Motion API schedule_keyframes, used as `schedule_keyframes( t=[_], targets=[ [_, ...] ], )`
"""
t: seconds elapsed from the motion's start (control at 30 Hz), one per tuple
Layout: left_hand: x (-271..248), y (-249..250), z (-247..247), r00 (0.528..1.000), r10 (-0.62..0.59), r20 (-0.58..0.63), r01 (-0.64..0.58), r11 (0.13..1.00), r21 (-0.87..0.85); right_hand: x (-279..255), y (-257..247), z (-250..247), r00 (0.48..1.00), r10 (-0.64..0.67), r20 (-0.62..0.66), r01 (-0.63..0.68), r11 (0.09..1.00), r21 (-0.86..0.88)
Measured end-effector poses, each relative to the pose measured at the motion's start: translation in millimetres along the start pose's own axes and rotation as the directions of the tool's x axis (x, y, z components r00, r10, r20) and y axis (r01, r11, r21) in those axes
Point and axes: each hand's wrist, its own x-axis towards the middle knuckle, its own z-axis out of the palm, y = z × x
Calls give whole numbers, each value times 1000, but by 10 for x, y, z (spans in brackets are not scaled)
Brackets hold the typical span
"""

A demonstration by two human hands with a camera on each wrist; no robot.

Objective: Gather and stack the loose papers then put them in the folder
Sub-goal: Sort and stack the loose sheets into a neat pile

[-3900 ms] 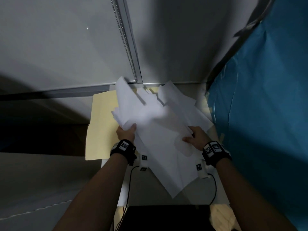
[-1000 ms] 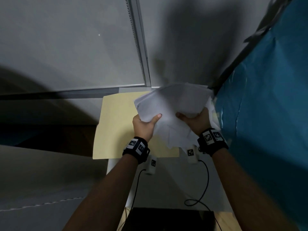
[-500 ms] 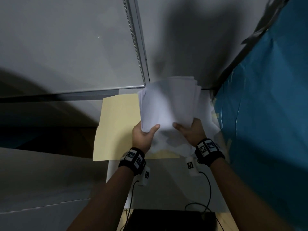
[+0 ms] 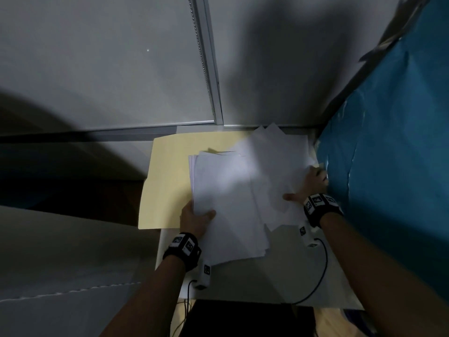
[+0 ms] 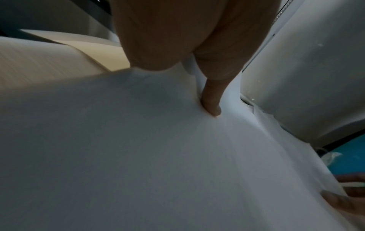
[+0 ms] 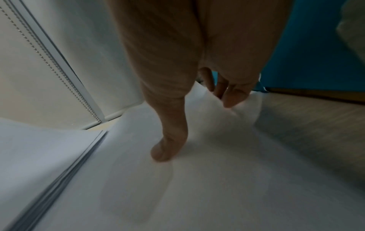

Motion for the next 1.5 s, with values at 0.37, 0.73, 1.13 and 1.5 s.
schedule_keyframes(
  t=[0.37,0.73,1.13,1.5],
  targets=[
    [96,-184,-63,999,-31,21,32,999,-31,-58,67,106,991,-26,128,-70,722,688],
    [86,-160,-53,997,-28,76,24,999,49,-225,-176,-238,997,-71,-30,71,685,725],
    [53,-23,-93,999,38,32,-42,991,125,-771,-42,-1518,951,-63,-302,308,266,914],
    [133,126,-37,996,-66,57,74,987,-141,-556,-147,-488,917,-389,87,295,809,508]
  ],
)
